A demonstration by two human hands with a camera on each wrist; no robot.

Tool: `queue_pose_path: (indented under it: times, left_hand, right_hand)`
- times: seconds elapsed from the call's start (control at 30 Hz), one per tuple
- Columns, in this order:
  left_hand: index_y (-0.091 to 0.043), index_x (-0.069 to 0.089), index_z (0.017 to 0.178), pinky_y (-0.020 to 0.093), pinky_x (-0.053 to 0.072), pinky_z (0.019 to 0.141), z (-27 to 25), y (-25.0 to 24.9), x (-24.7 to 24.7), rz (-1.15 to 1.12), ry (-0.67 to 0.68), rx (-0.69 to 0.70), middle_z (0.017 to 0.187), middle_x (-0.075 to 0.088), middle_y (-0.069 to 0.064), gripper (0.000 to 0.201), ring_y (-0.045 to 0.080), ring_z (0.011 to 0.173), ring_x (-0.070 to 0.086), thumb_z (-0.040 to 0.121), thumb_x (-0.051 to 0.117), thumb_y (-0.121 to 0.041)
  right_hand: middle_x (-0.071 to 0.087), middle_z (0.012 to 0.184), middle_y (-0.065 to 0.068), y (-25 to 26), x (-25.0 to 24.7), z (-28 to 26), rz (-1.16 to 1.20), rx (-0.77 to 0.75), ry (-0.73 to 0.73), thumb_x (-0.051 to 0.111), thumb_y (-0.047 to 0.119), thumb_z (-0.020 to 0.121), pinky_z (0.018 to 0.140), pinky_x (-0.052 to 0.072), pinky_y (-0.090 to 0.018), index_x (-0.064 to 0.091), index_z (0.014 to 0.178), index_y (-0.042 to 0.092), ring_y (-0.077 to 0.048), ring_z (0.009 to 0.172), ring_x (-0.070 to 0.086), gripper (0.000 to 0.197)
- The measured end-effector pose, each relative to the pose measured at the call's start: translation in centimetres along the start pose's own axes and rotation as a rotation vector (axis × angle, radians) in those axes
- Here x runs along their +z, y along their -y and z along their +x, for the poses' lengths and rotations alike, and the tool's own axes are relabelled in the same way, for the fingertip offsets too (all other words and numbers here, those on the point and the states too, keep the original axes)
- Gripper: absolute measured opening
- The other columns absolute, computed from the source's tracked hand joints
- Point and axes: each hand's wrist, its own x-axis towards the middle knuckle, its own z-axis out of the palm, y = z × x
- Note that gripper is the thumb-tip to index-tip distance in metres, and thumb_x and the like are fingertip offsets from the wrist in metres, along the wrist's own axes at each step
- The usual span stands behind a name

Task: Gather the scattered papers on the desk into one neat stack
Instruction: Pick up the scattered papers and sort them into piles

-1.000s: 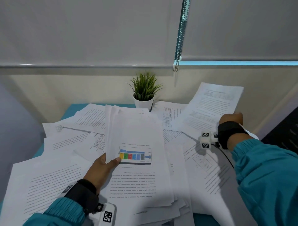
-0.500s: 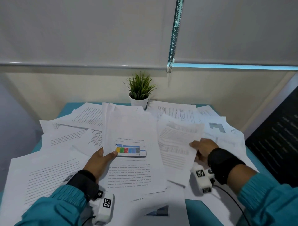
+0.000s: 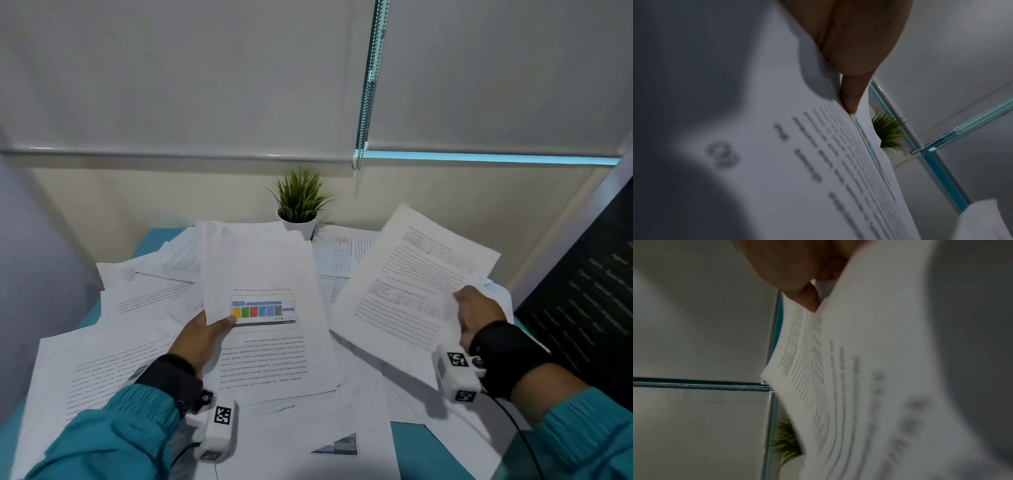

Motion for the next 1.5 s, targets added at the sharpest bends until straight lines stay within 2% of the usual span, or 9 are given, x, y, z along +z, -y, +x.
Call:
queue_pose_path:
  times: [0.1,0.23,0.5,0.67,0.8,0.97,1.13,1.4,1.5]
  left_hand:
    - [-0.005,0.058,0.128,0.047,0.042,0.107,-0.3,0.7,0.2,0.032,0.007,-0.004,0.122,0.068,0.016,0.031,0.034,0.115,0.062,0.097,0.054,-0.004]
    - [-0.004,0.058,0.127,0.038,0.045,0.098,-1.0,0.2,0.9,0.041,0.004,-0.002,0.121,0.068,0.015,0.030,0.031,0.110,0.064,0.097,0.054,-0.004]
    - [-0.012,0.060,0.120,0.021,0.053,0.071,-2.2,-0.4,1.9,0.002,0.049,0.011,0.112,0.071,0.005,0.025,0.013,0.094,0.068,0.097,0.054,-0.006]
    - [-0.009,0.062,0.118,0.015,0.055,0.060,-2.2,-0.4,2.1,0.031,0.051,0.018,0.110,0.073,0.007,0.022,0.012,0.087,0.071,0.097,0.056,-0.007]
    - [-0.013,0.065,0.116,0.030,0.057,0.085,-1.8,-0.2,1.7,0.082,0.047,0.027,0.107,0.075,0.003,0.021,0.015,0.094,0.072,0.097,0.058,-0.012]
    - [-0.016,0.066,0.115,0.024,0.054,0.077,-1.7,-0.1,1.6,0.117,0.057,0.033,0.107,0.076,0.001,0.019,0.015,0.097,0.071,0.097,0.059,-0.015]
    - [-0.014,0.064,0.120,0.034,0.052,0.090,-1.6,0.1,2.0,0.139,0.100,0.016,0.110,0.075,0.002,0.024,0.023,0.106,0.069,0.097,0.058,-0.017]
    - [-0.010,0.062,0.116,0.016,0.056,0.062,-1.9,0.3,4.1,0.085,0.166,0.034,0.106,0.075,0.008,0.020,0.011,0.085,0.074,0.099,0.053,-0.009]
    - [-0.010,0.062,0.116,0.016,0.056,0.063,-1.6,0.8,4.3,0.064,0.147,0.023,0.104,0.075,0.007,0.019,0.013,0.085,0.074,0.099,0.053,-0.009]
  right_hand:
    - [0.037,0.034,-0.002,-1.1,0.8,-0.6,-0.200,0.090,0.105,0.054,0.018,0.081,0.058,0.039,-0.035,0.048,0.068,0.008,-0.022,0.040,0.039,0.018]
    - [0.057,0.054,-0.009,-4.8,2.7,-1.3,-0.584,0.018,0.314,0.059,0.018,0.087,0.048,0.043,-0.024,0.059,0.096,0.001,-0.026,0.047,0.055,0.019]
    - [0.035,0.044,0.010,-7.6,4.5,-3.7,-0.668,-0.194,0.535,0.065,0.015,0.087,0.049,0.026,-0.023,0.036,0.052,0.019,-0.011,0.044,0.032,0.045]
    - [0.060,0.064,-0.009,-4.8,3.9,-3.1,-0.739,-0.364,0.424,0.063,0.017,0.087,0.057,0.037,-0.026,0.065,0.063,0.009,-0.021,0.062,0.053,0.026]
    - [0.066,0.084,0.006,-1.5,2.7,-2.6,-0.844,-0.712,0.262,0.052,0.020,0.095,0.071,0.040,-0.021,0.071,0.086,0.019,-0.014,0.085,0.058,0.021]
    - [0.064,0.095,0.014,1.1,1.7,-1.7,-0.625,-0.908,0.105,0.057,0.013,0.093,0.071,0.033,0.001,0.066,0.105,0.021,-0.004,0.090,0.055,0.017]
    - [0.064,0.090,0.004,4.6,1.0,-0.3,-0.002,-0.685,0.108,0.057,0.003,0.092,0.067,0.047,-0.005,0.043,0.129,0.009,-0.001,0.079,0.062,0.040]
    - [0.066,0.093,-0.002,1.8,1.4,1.0,0.014,-0.364,0.099,0.053,0.015,0.095,0.090,0.047,-0.038,0.060,0.083,0.017,-0.022,0.092,0.060,0.015]
    - [0.064,0.089,-0.005,2.8,1.2,0.9,0.061,-0.373,0.046,0.053,0.013,0.095,0.071,0.054,-0.024,0.059,0.086,0.011,-0.021,0.088,0.060,0.011]
